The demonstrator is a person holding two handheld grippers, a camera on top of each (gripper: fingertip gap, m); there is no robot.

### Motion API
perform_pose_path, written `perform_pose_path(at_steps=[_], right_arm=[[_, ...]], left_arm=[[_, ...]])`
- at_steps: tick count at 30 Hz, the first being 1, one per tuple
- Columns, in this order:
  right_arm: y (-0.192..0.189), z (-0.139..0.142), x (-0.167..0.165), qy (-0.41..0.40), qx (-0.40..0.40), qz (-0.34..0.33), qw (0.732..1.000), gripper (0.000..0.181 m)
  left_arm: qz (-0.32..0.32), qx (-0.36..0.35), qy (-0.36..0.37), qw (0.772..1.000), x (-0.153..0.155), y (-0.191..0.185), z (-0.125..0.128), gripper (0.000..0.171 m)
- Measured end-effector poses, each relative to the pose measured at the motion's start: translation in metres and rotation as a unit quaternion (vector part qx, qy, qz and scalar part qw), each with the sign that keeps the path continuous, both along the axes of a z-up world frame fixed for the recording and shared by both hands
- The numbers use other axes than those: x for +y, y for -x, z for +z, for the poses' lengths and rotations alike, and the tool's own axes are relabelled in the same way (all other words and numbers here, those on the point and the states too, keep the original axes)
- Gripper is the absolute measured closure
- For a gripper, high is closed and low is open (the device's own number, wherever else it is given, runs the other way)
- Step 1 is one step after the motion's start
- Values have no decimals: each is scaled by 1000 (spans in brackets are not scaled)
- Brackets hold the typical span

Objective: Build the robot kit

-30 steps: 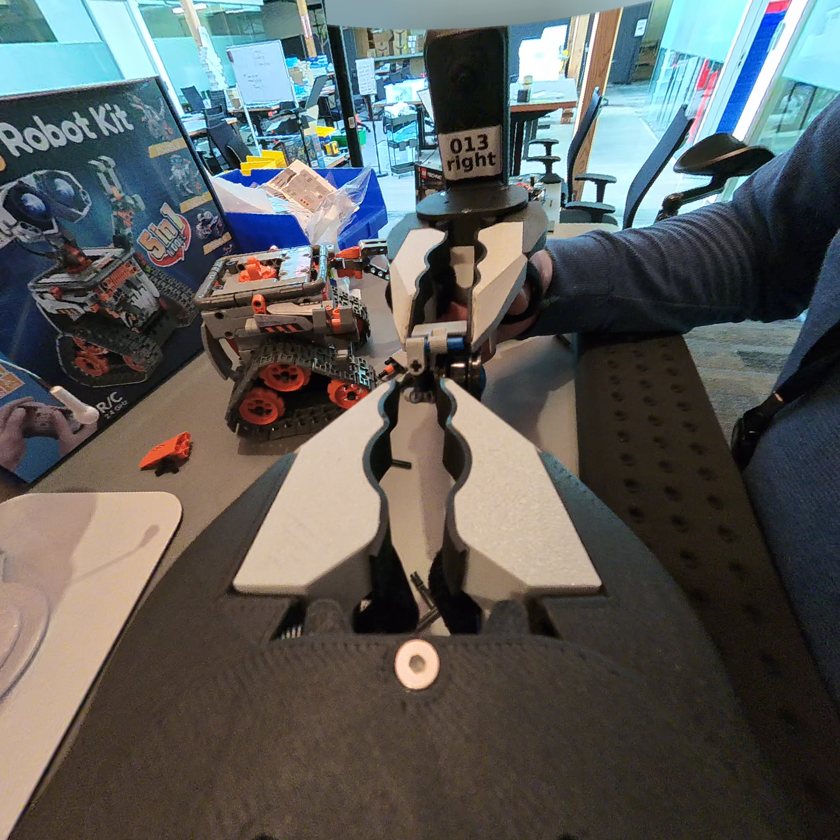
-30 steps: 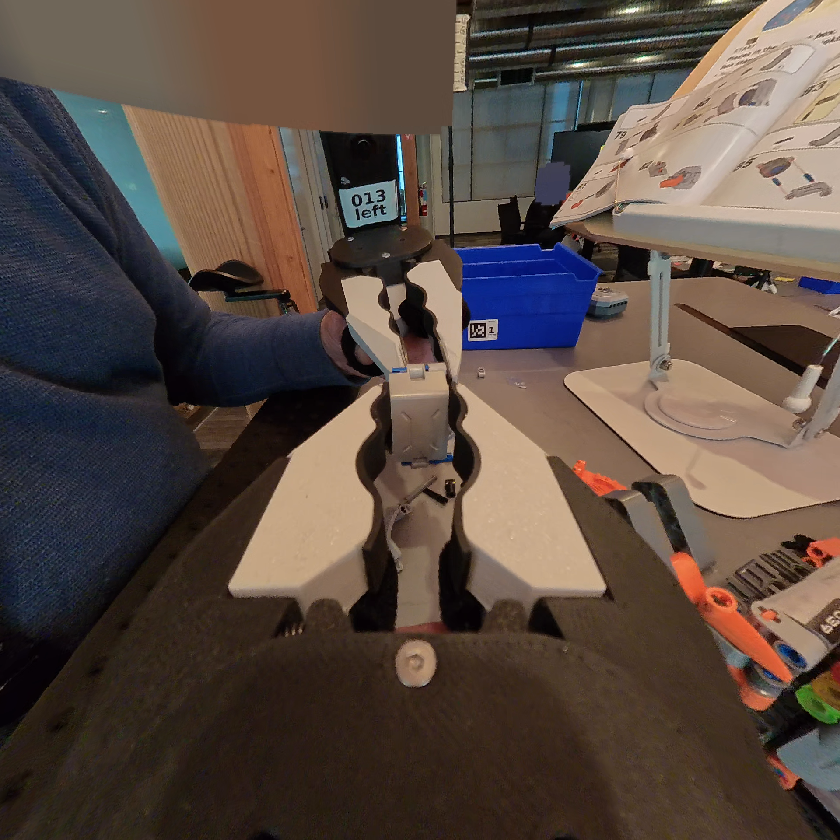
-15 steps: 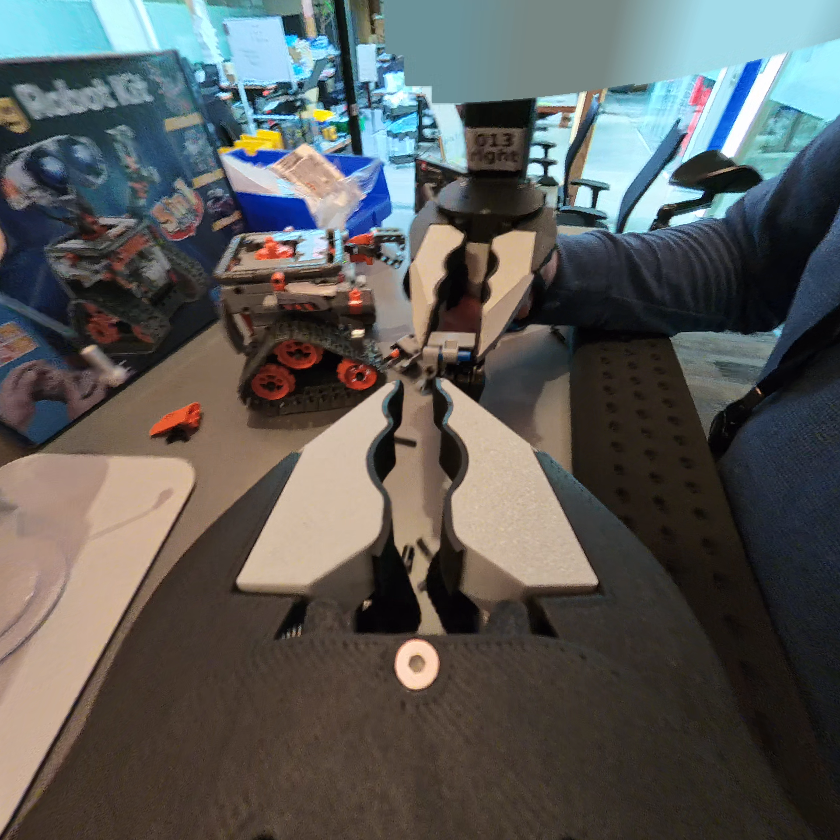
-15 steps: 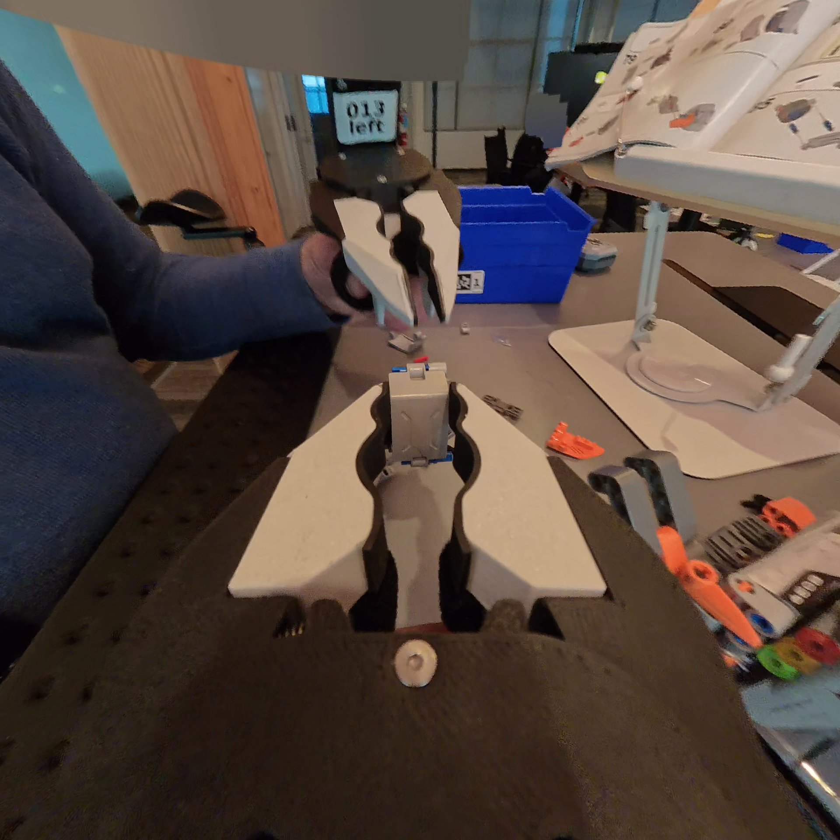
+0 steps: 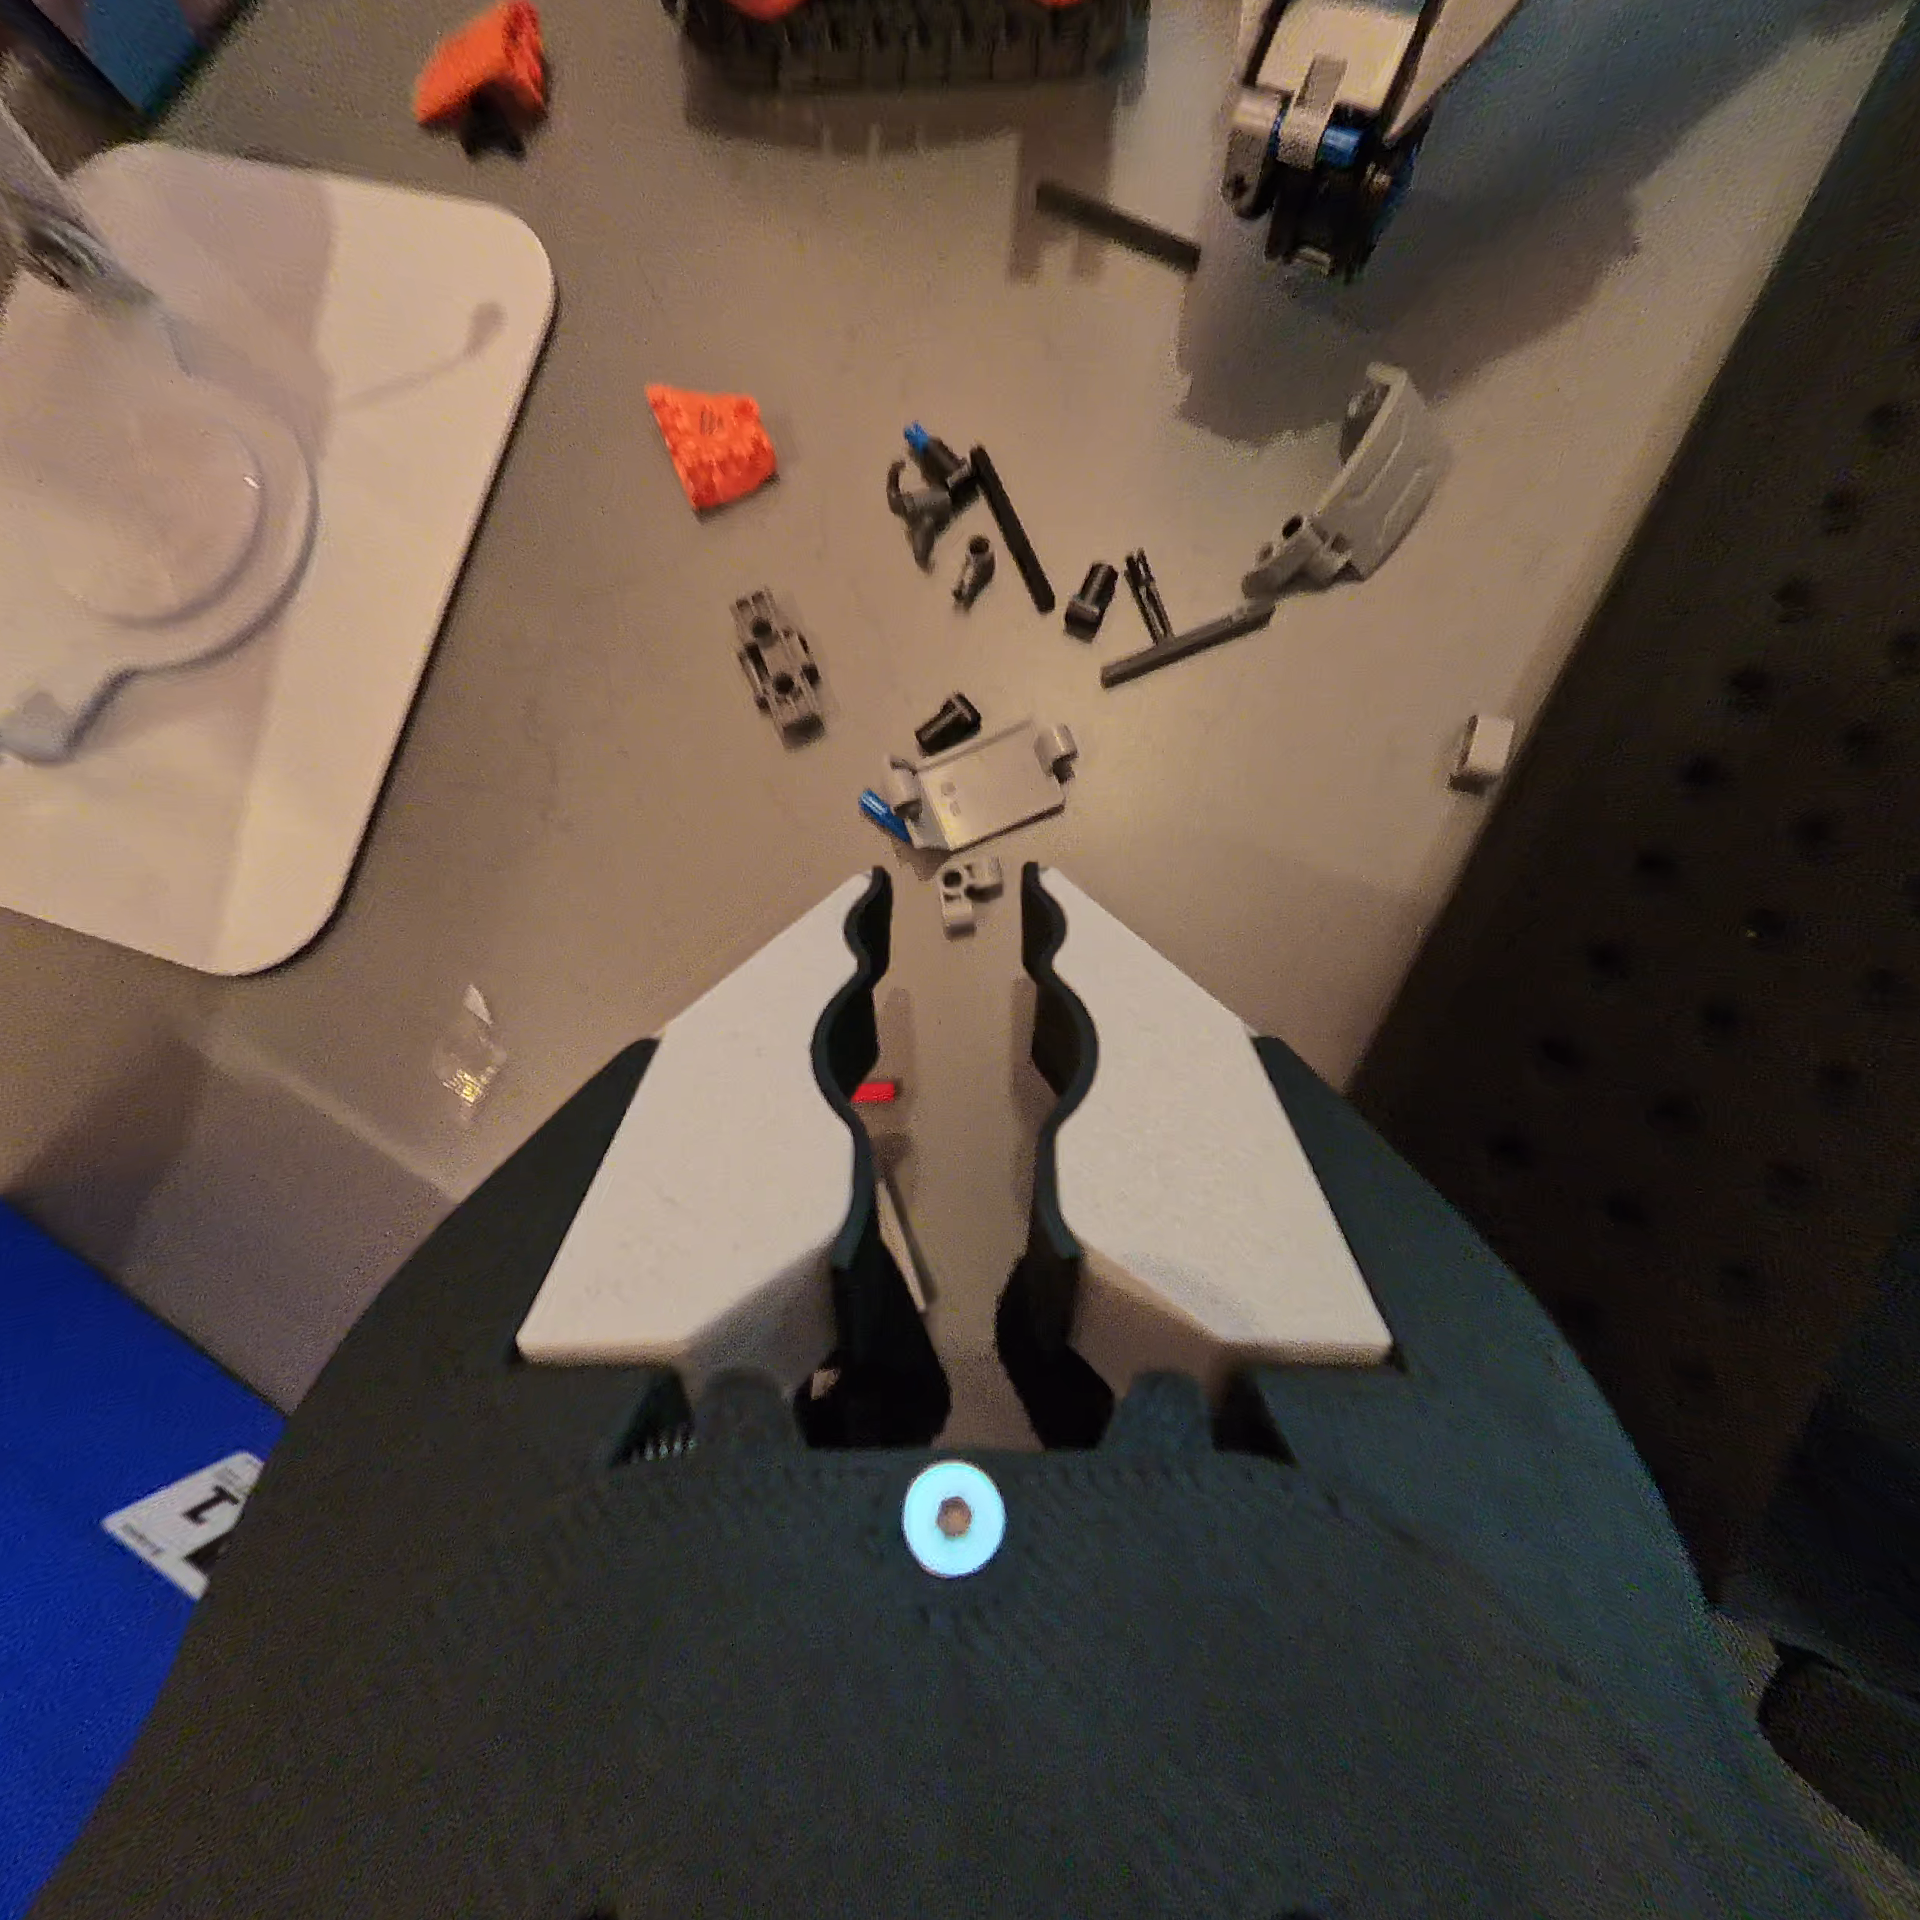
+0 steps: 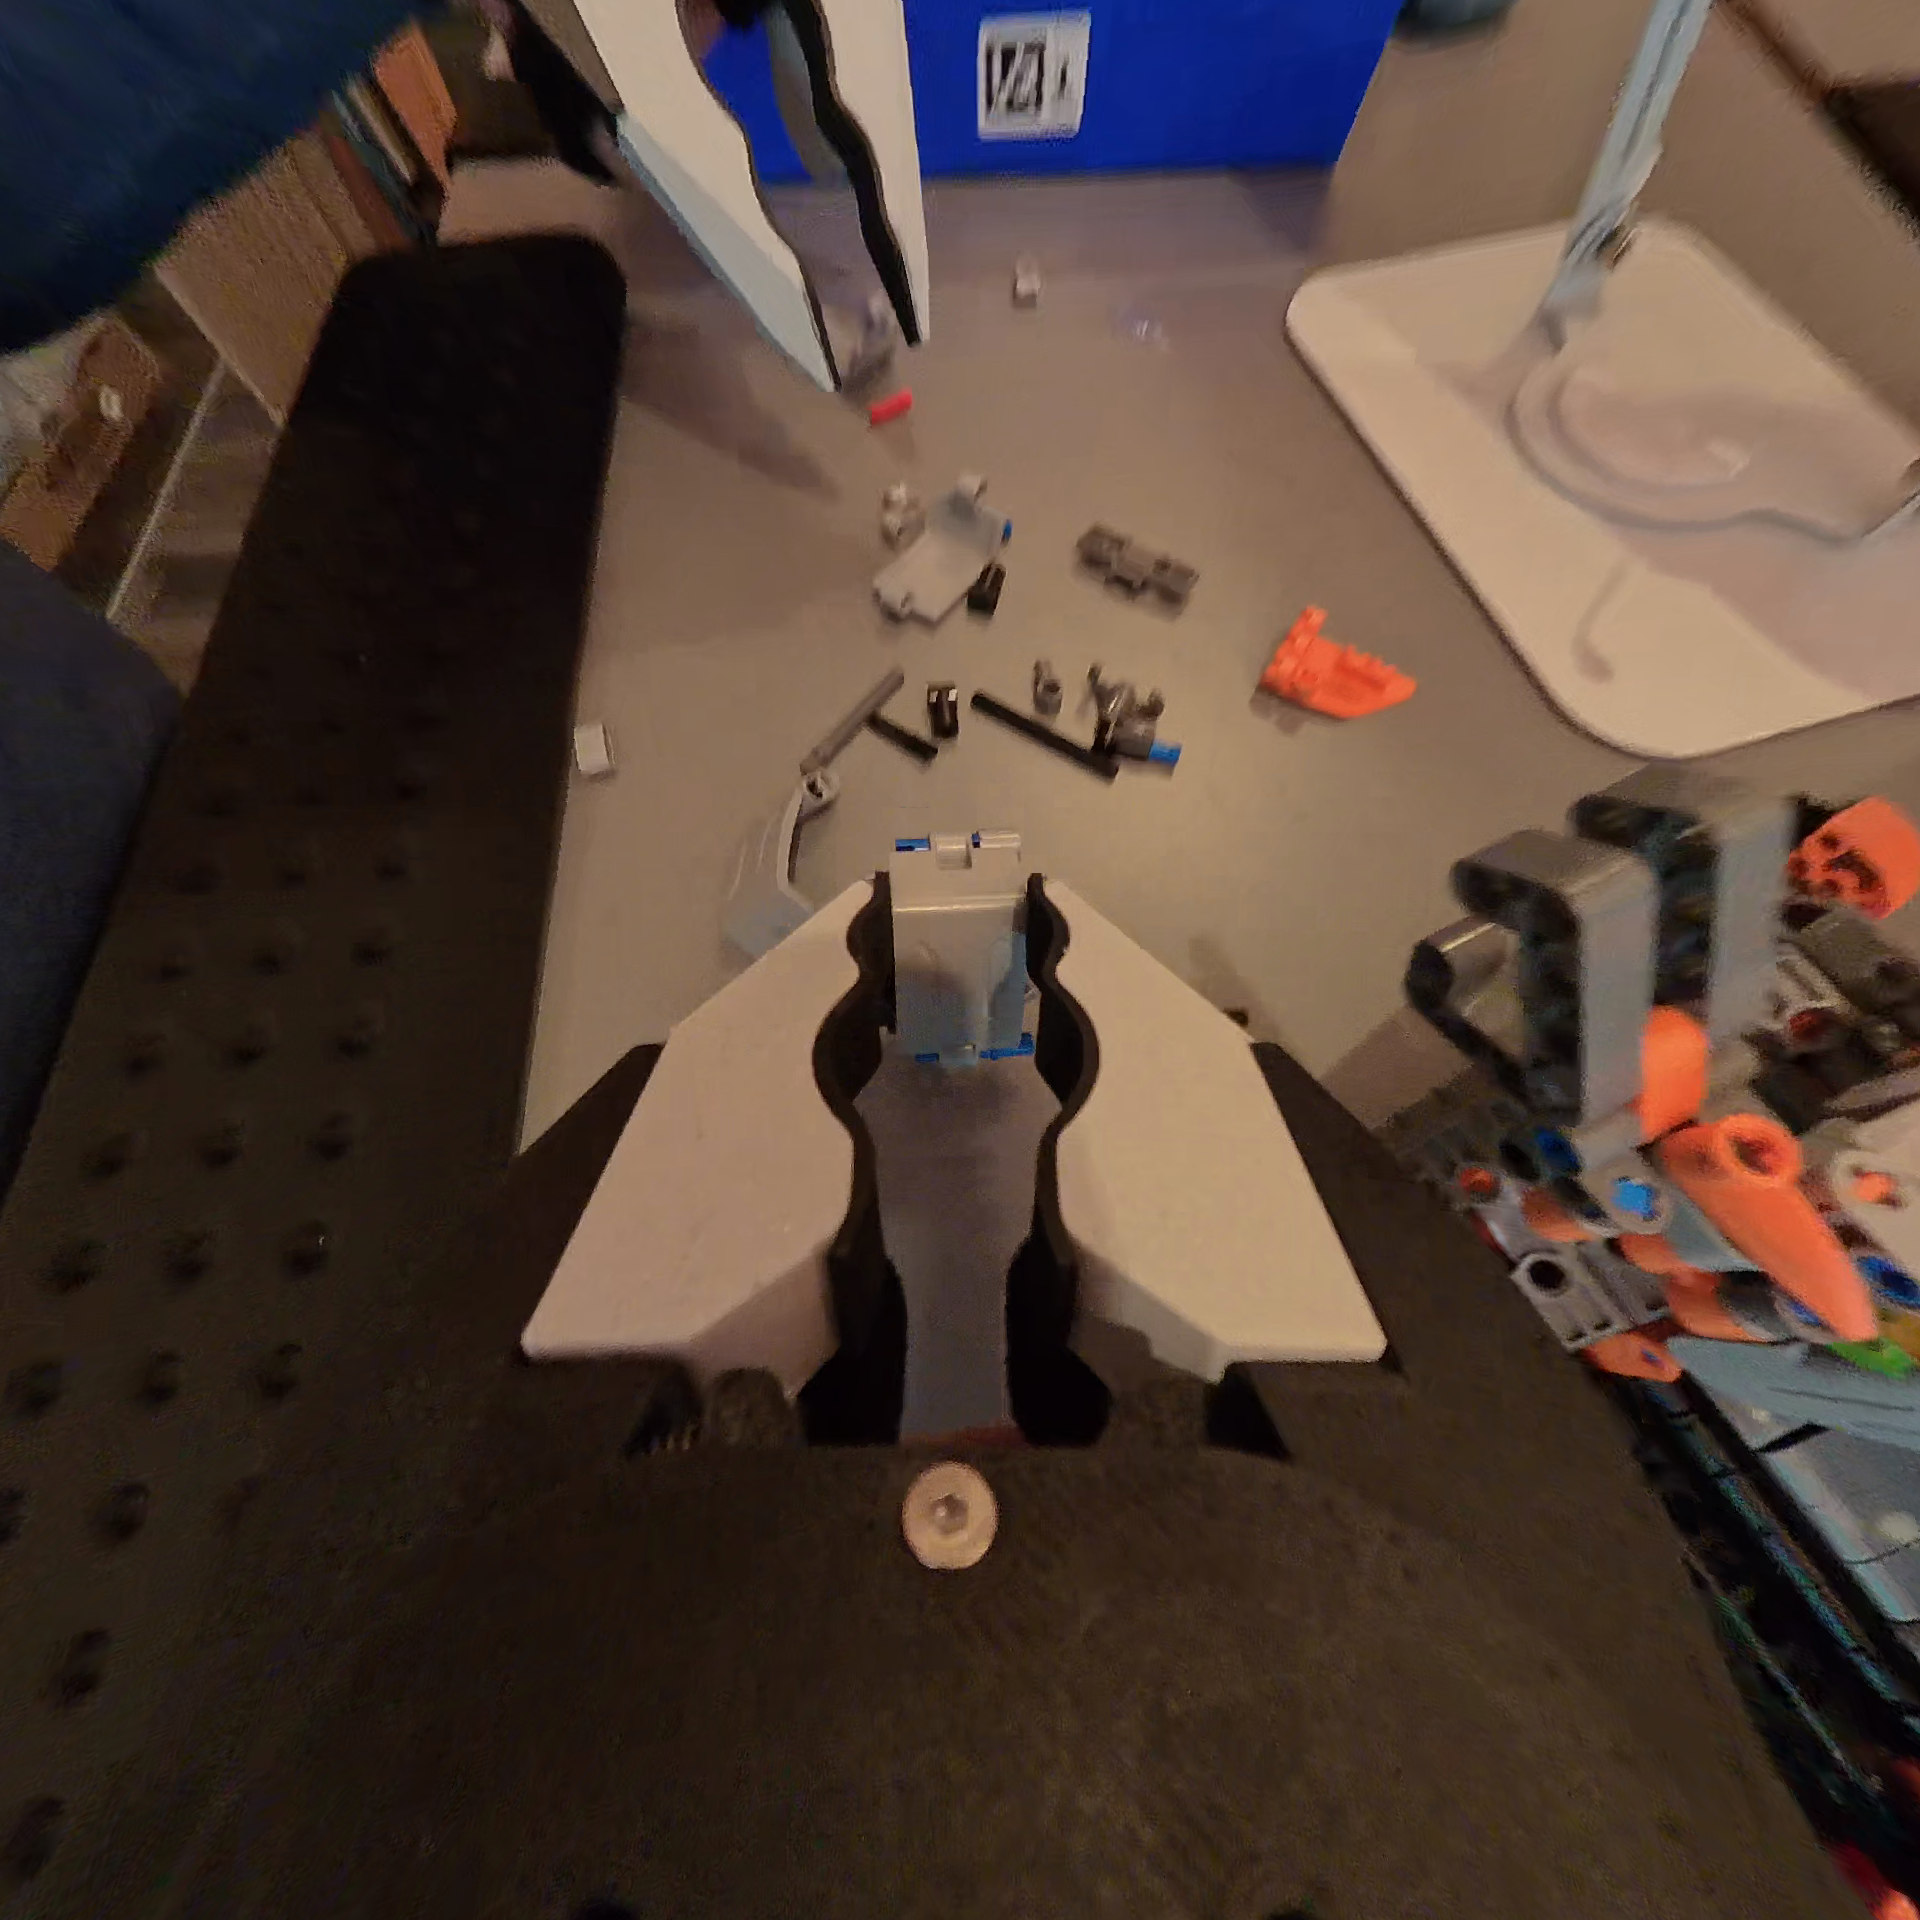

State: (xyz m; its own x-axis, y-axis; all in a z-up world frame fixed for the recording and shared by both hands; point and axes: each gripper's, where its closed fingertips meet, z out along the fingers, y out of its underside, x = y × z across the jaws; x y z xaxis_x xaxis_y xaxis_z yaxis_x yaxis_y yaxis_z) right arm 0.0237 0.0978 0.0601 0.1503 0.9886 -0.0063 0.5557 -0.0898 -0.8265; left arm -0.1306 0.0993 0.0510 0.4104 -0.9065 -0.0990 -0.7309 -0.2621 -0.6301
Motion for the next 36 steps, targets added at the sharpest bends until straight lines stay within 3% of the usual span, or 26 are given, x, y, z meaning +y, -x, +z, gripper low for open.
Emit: perform_pose_path(at_steps=[10, 18, 28, 33, 36], right_arm=[[2, -24, -1, 25, -52, -21, 998, 157], [-4, -9, -2, 34, -27, -14, 999, 145], [-22, -15, -9, 28, -50, 3, 998, 141], [-16, -11, -6, 7, -38, -5, 999, 138], [-13, -7, -5, 6, -27, -7, 1000, 139]], left_arm=[[7, 39, 28, 999, -9, -1, -35, 147], [12, 16, 31, 999, -21, 0, -24, 143], [4, 9, 29, 1000, -33, -11, -18, 142], [67, 36, -3, 997, -14, 23, -1, 142], [131, 107, -38, 985, 8, 65, 8, 141]])
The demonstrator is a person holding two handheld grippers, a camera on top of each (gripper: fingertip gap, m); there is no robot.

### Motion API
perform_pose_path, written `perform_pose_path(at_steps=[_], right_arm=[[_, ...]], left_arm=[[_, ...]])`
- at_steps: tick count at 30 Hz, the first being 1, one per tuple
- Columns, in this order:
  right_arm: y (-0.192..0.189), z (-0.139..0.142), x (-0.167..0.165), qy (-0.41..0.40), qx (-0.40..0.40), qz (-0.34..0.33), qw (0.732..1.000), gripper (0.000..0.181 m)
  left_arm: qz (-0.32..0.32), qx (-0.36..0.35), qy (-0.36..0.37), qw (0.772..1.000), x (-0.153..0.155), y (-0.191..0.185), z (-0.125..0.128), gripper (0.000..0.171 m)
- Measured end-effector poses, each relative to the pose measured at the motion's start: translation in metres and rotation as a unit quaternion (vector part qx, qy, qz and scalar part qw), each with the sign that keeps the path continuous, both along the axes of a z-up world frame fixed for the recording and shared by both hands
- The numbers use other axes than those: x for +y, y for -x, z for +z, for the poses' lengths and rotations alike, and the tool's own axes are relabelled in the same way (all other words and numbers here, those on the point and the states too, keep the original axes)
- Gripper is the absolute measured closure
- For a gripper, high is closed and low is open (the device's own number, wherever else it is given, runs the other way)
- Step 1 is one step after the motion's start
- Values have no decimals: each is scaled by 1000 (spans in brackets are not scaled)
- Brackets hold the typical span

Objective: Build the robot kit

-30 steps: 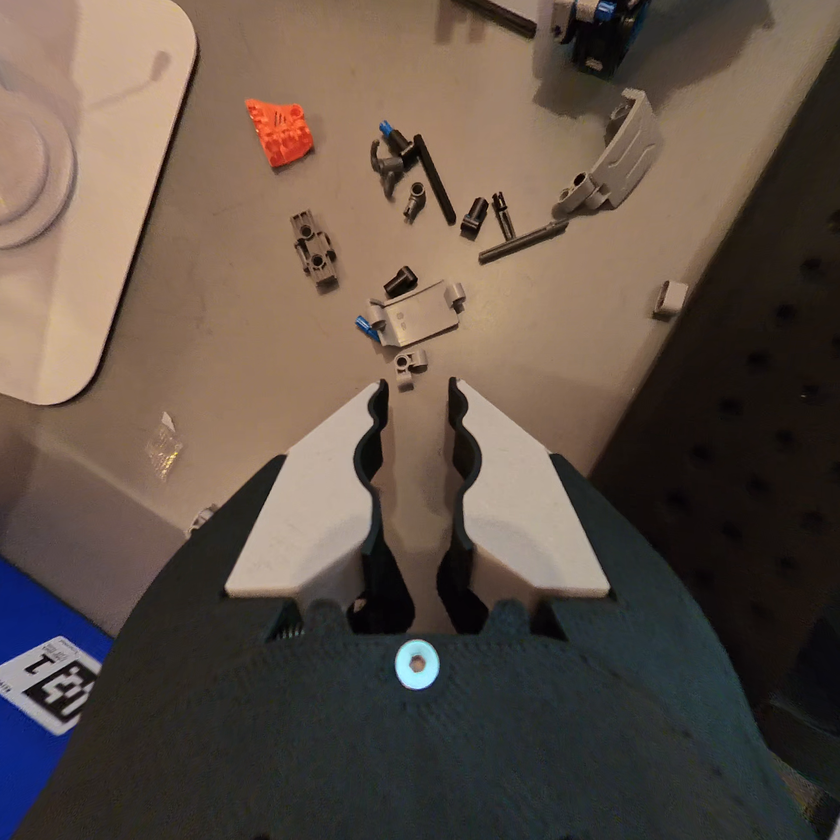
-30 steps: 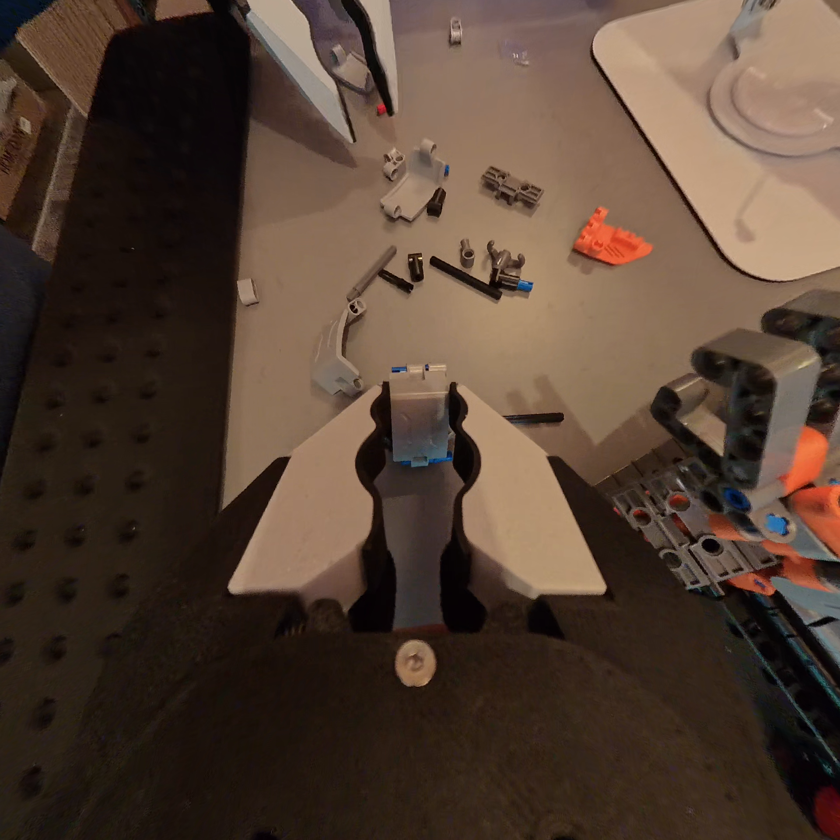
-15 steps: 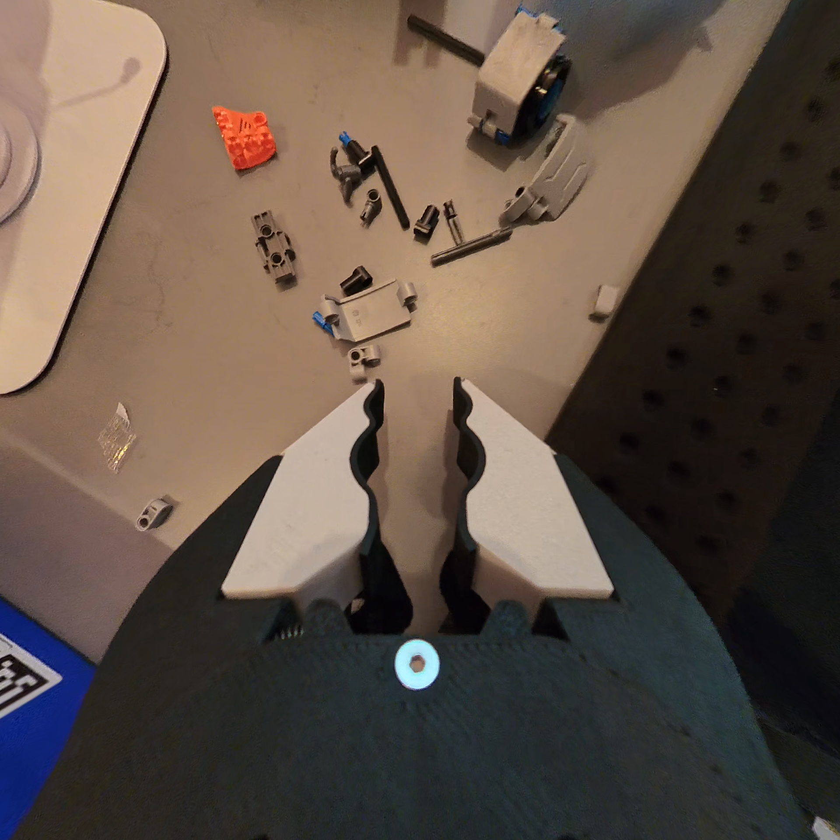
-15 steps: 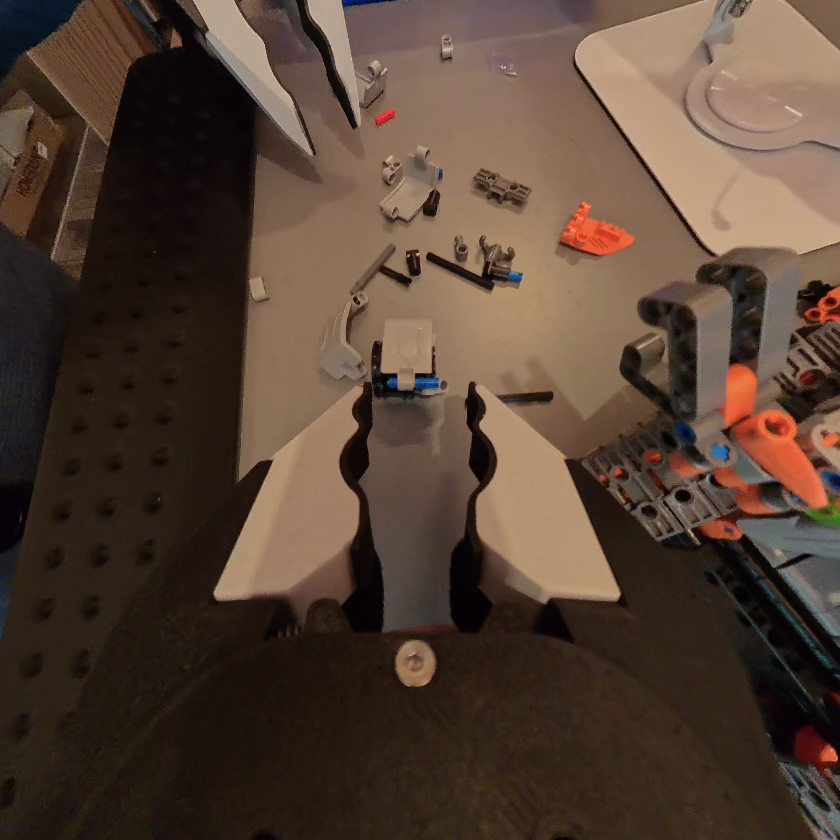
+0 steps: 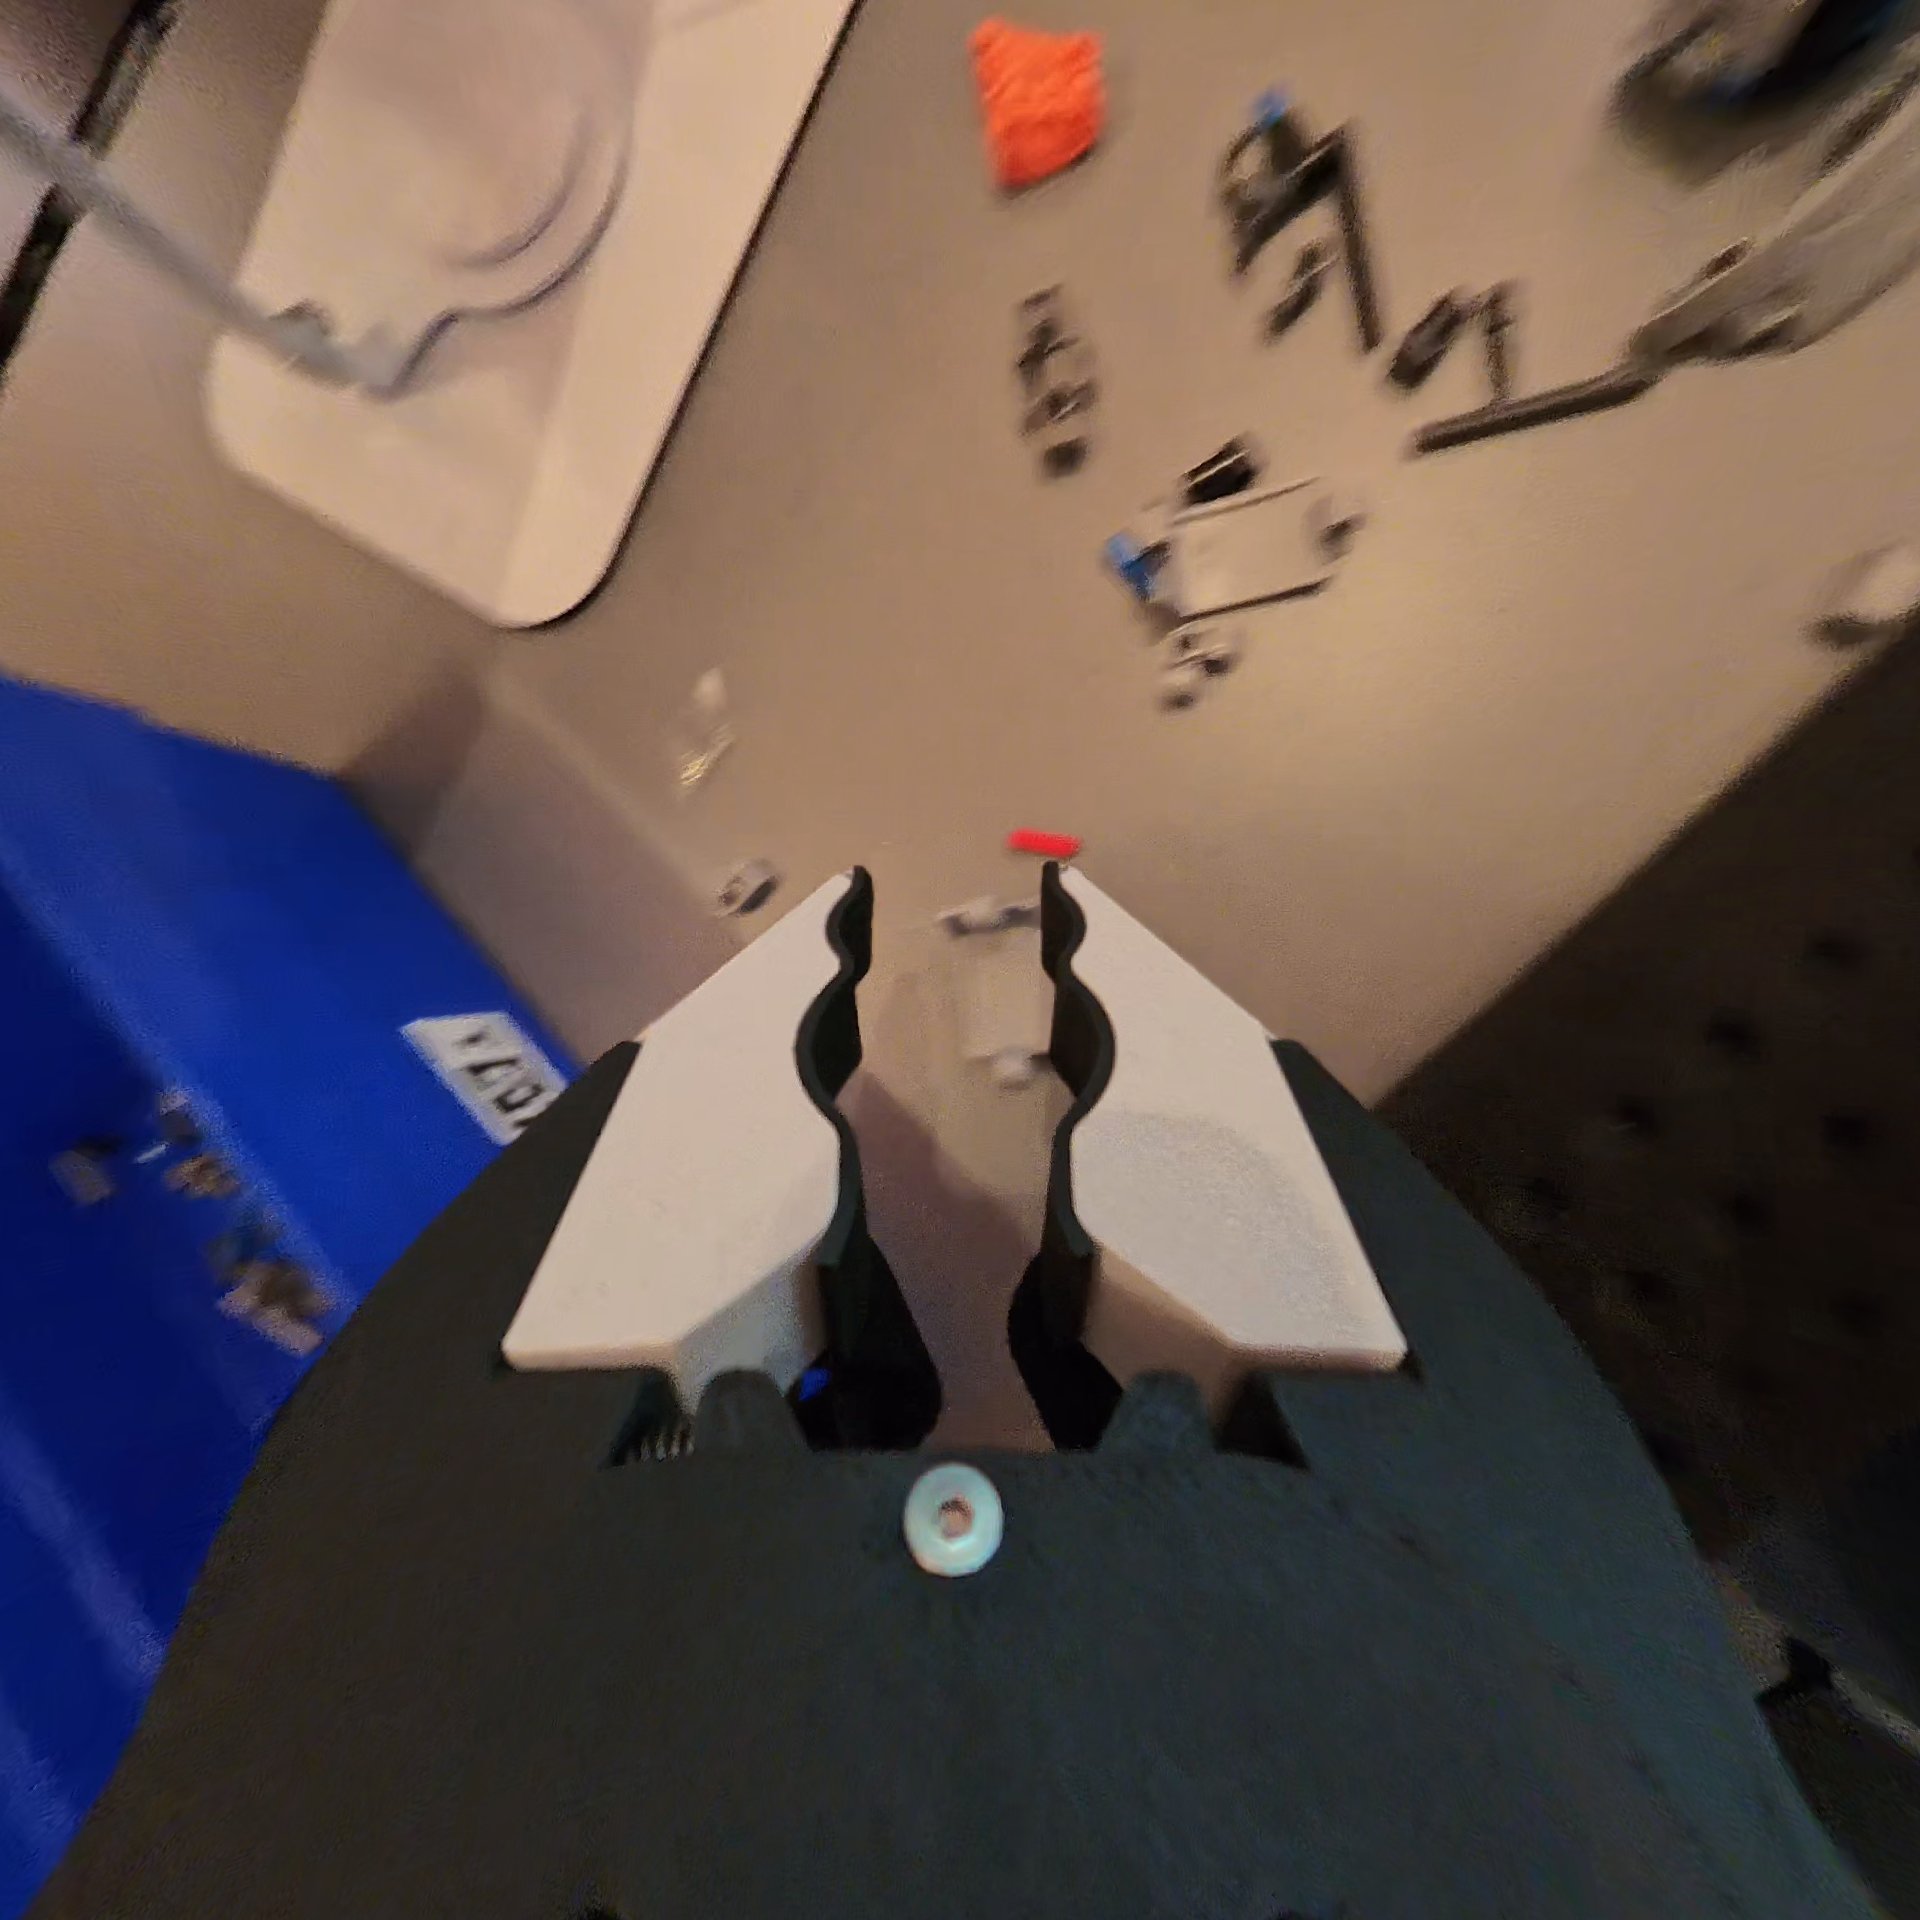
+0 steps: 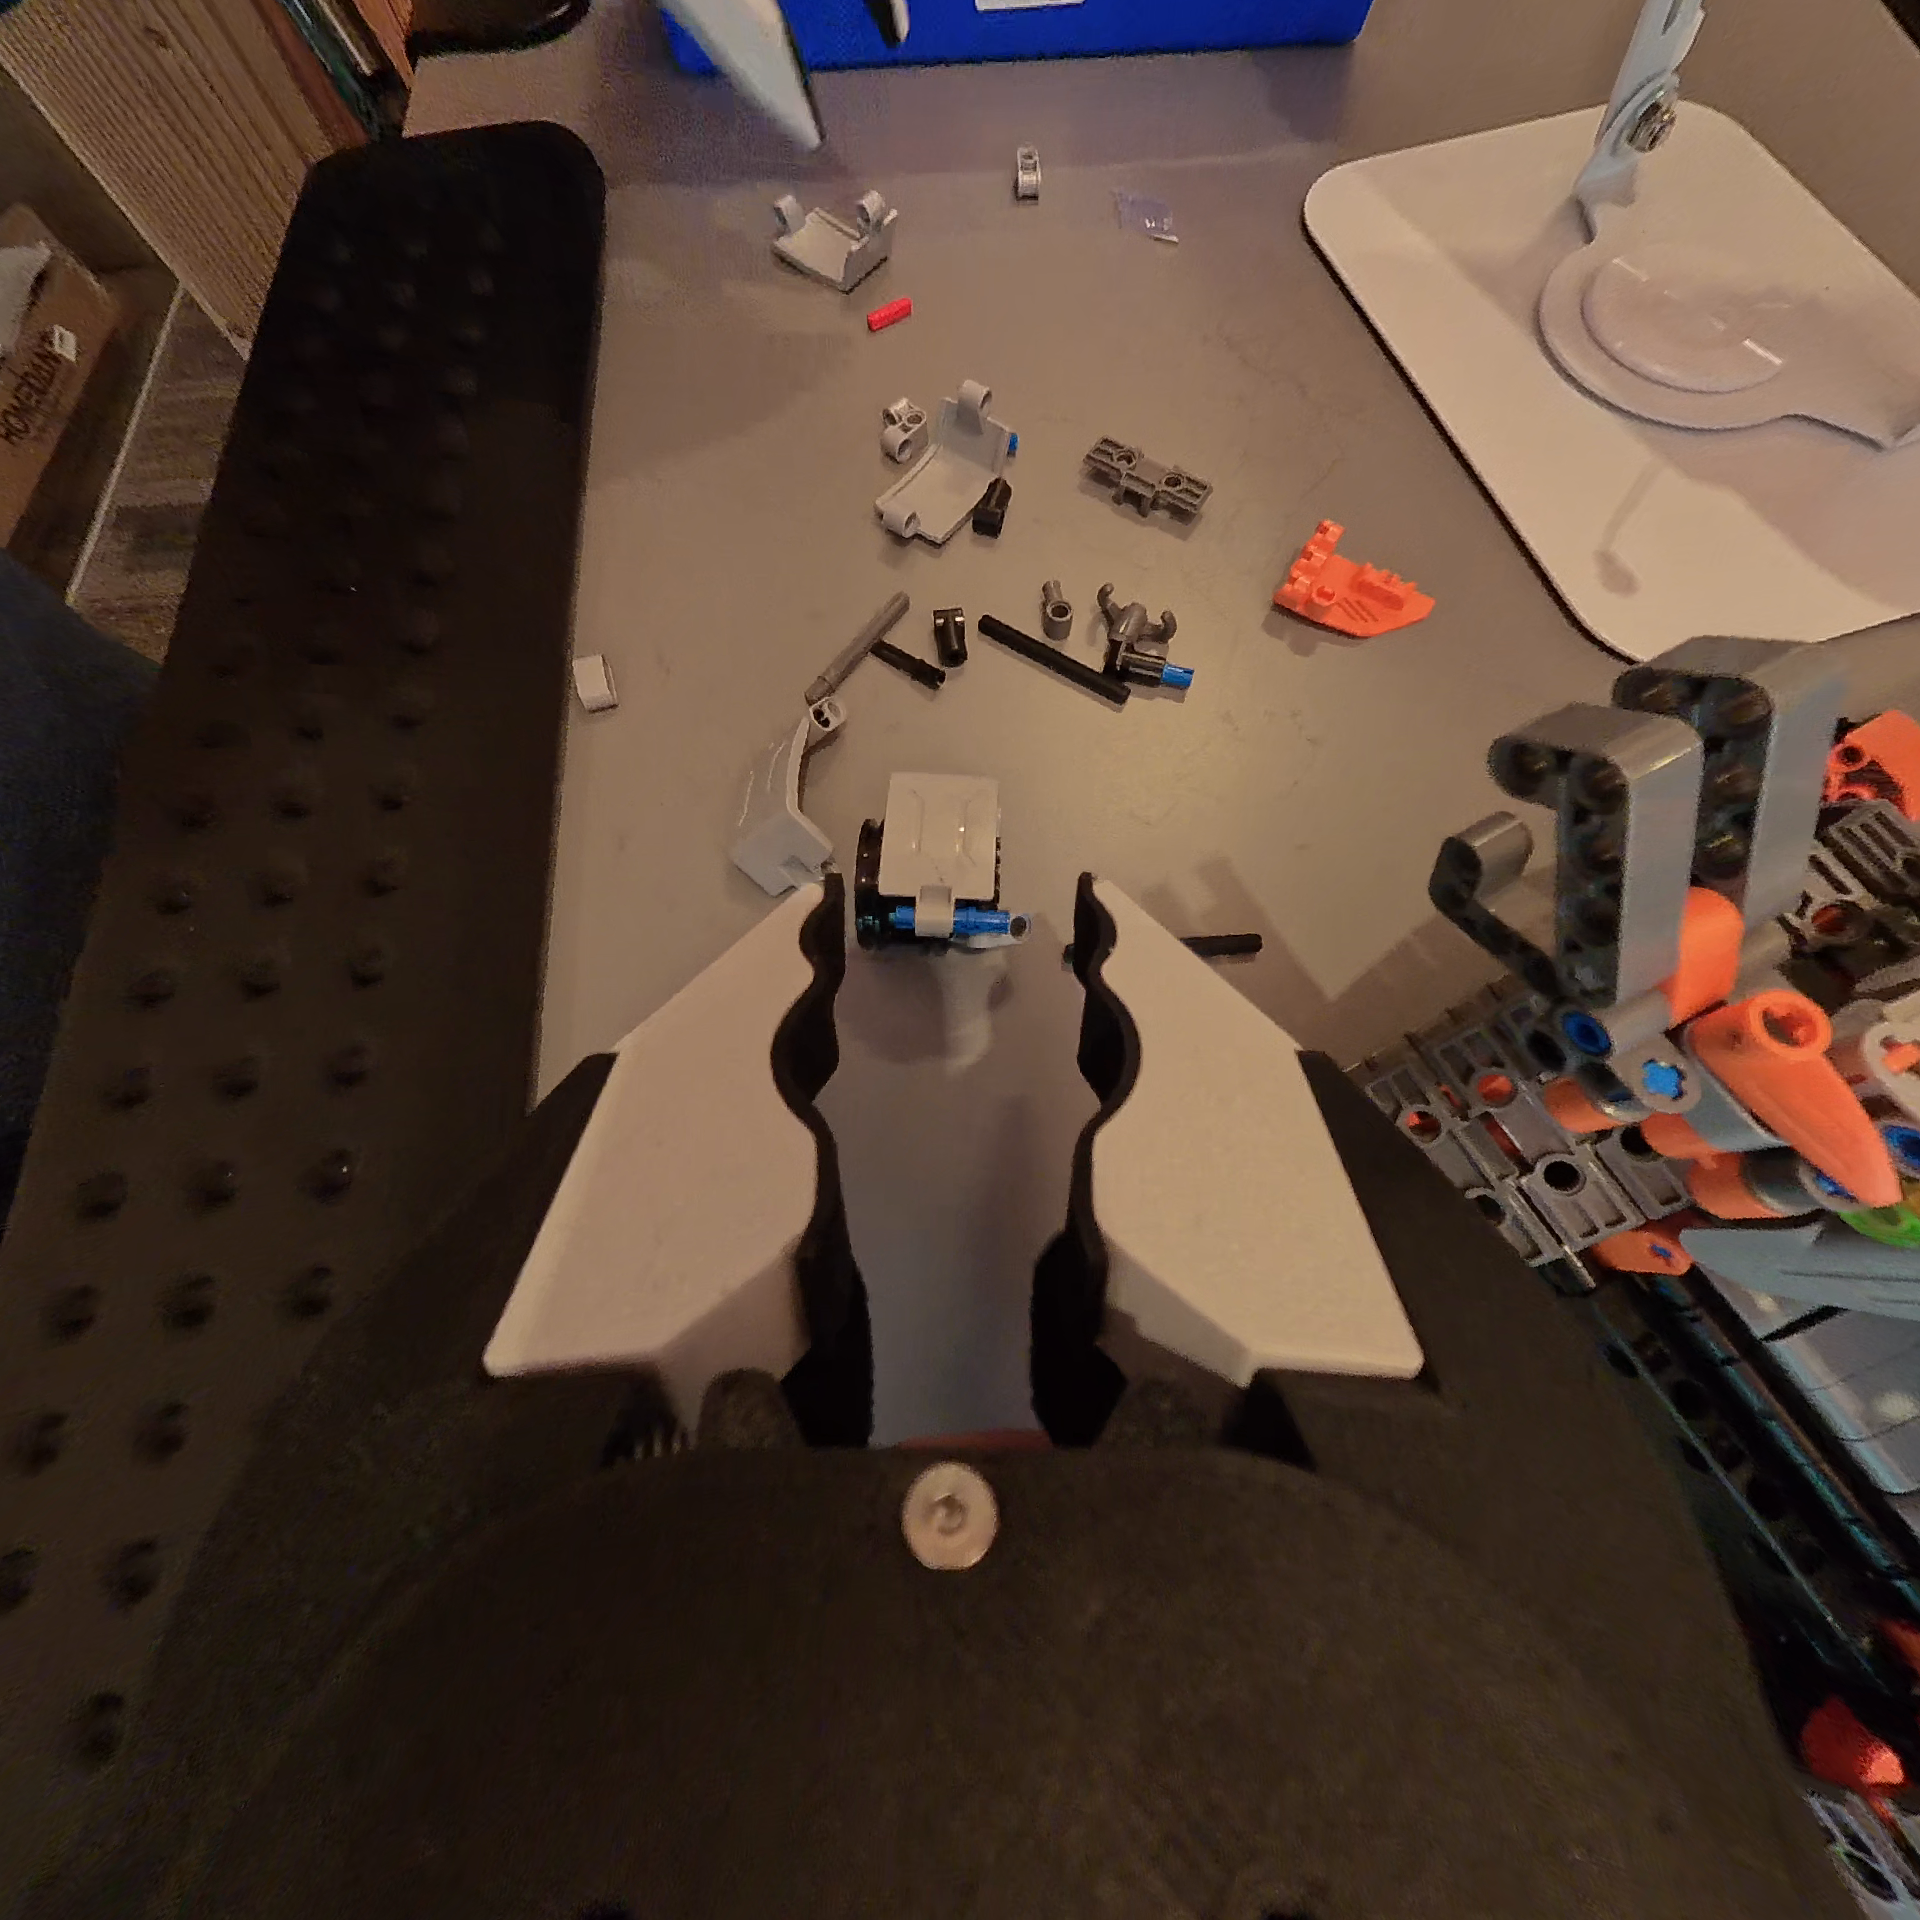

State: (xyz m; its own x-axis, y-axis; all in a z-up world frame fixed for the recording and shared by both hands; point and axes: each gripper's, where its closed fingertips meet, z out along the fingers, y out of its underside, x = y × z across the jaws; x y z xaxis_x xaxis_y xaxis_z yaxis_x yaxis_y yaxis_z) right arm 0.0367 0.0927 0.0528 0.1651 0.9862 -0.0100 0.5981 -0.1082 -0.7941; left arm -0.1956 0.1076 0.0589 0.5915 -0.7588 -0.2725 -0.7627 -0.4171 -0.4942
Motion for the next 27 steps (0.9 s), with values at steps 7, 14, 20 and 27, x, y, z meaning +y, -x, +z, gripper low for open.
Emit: perform_pose_path(at_steps=[7, 14, 20, 27], right_arm=[[3, 0, -1, -2, 3, 3, 1000, 140], [-2, -2, 2, 5, -4, -8, 1000, 141], [2, -21, -11, 29, -40, 20, 999, 141], [3, -19, -24, 40, -37, 51, 997, 142]], left_arm=[[-51, 201, 32, 978, 40, 33, -7, 145], [-93, 299, 122, 942, 48, 48, -35, 143], [-129, 197, 100, 967, 35, -11, -23, 143], [-229, 26, 81, 970, -13, -130, -16, 134]])
